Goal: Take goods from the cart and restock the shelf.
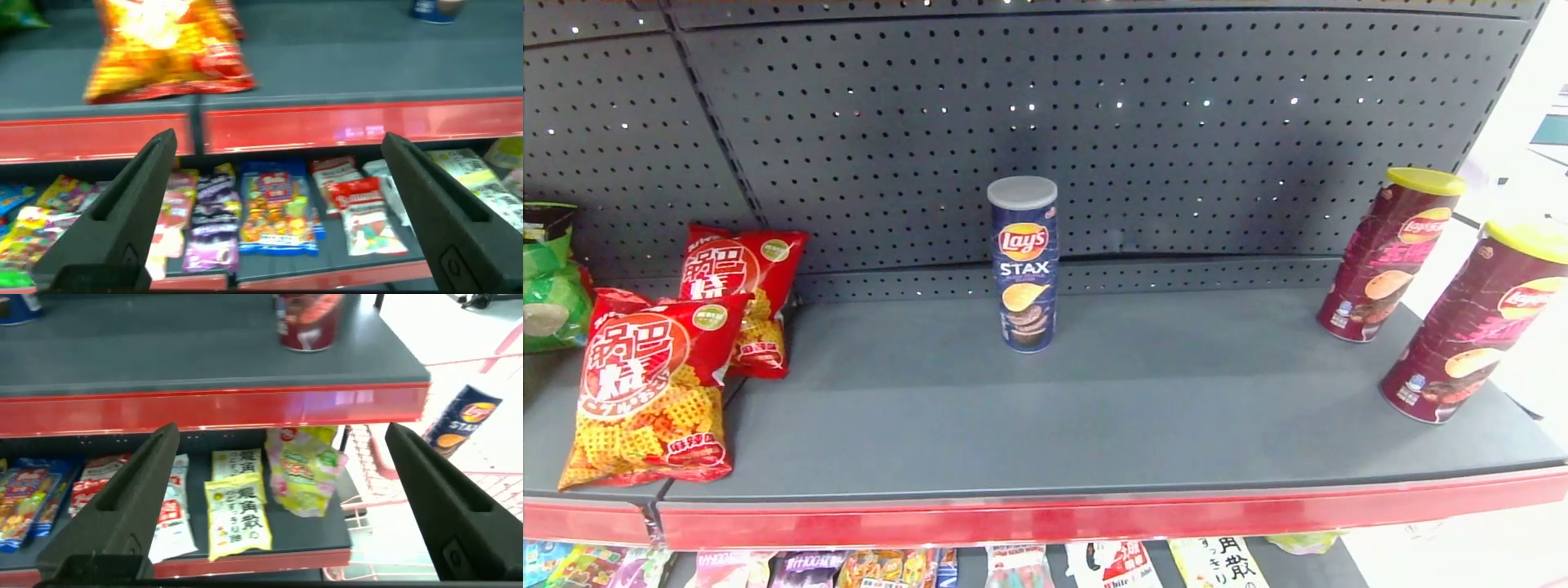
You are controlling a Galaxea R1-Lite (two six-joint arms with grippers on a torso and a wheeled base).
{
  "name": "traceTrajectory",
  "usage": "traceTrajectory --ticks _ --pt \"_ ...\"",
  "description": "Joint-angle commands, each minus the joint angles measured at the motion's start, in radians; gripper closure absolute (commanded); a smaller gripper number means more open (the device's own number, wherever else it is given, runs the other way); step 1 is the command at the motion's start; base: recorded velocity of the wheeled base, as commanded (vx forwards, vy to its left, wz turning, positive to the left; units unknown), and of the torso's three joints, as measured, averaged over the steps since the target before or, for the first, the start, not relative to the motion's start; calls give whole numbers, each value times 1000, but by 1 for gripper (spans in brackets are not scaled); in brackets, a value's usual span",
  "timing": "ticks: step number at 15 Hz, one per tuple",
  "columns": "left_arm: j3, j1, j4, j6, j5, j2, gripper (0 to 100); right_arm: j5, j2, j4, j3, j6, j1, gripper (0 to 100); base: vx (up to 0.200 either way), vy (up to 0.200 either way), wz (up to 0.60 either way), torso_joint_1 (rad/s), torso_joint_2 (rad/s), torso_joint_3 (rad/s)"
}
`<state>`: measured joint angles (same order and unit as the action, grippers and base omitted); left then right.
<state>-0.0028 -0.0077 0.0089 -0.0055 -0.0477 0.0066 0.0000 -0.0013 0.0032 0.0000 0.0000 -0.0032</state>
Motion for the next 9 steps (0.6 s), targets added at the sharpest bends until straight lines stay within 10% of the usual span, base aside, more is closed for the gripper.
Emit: traceTrajectory --ticks 1,9 --pt "0 0 0 -1 0 0 0 0 1 0 0 0 -1 0 0 -200 0 -2 7 2" --pt "0 0 0 -1 0 0 0 0 1 0 0 0 0 0 0 -200 0 3 4 2"
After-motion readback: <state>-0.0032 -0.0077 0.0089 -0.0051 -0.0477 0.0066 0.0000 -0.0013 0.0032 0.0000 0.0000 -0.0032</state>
